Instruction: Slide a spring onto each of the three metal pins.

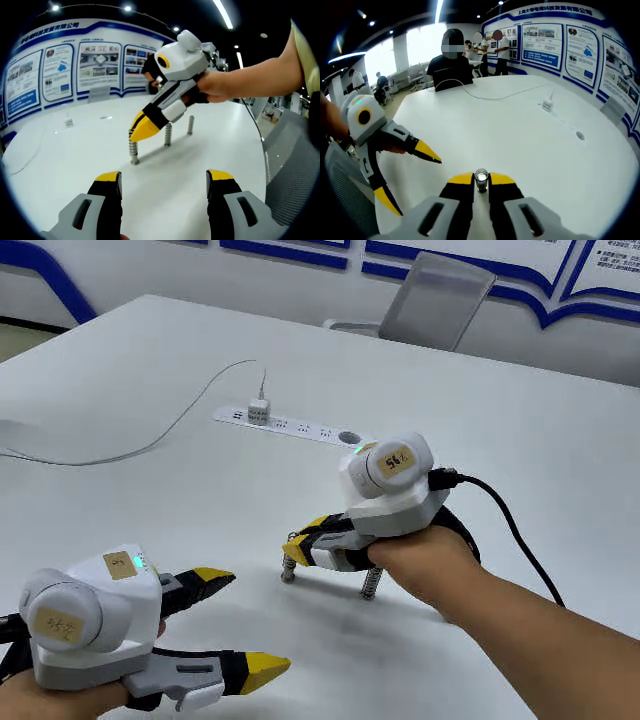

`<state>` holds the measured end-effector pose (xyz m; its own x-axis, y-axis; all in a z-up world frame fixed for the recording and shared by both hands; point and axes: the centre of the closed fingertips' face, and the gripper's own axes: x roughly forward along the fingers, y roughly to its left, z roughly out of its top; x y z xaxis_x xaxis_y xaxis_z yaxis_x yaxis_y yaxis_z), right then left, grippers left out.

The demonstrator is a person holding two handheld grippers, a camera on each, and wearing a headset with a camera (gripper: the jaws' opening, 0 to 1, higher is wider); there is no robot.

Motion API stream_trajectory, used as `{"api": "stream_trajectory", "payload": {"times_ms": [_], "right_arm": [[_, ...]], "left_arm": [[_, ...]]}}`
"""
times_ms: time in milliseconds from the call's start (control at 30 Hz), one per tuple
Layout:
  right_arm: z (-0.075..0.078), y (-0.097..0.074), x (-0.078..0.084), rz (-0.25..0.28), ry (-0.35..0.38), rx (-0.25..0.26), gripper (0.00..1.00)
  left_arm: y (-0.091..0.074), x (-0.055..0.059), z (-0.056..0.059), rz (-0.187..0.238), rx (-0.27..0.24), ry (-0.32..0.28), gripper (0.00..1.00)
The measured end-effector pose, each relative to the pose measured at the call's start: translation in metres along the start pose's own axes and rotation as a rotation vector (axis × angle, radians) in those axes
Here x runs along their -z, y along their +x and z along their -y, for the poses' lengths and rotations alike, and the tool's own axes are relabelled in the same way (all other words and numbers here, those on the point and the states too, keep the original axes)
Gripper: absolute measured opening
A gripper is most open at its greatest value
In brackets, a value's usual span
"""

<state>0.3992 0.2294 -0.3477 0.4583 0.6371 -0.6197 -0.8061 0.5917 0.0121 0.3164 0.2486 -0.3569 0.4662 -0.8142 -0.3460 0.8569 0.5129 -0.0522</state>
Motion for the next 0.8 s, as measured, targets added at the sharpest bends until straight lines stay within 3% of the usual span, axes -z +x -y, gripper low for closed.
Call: {"api": "stream_trajectory", "payload": {"times_ms": [800], "right_arm": [[-0.0037,0.0020,0.0044,-0.012,-0.001,-0.004,0.13]], "left_arm": [[-0.0005,-0.0005,-0.0001,0.004,-0.004,-0.004,0.70]]}}
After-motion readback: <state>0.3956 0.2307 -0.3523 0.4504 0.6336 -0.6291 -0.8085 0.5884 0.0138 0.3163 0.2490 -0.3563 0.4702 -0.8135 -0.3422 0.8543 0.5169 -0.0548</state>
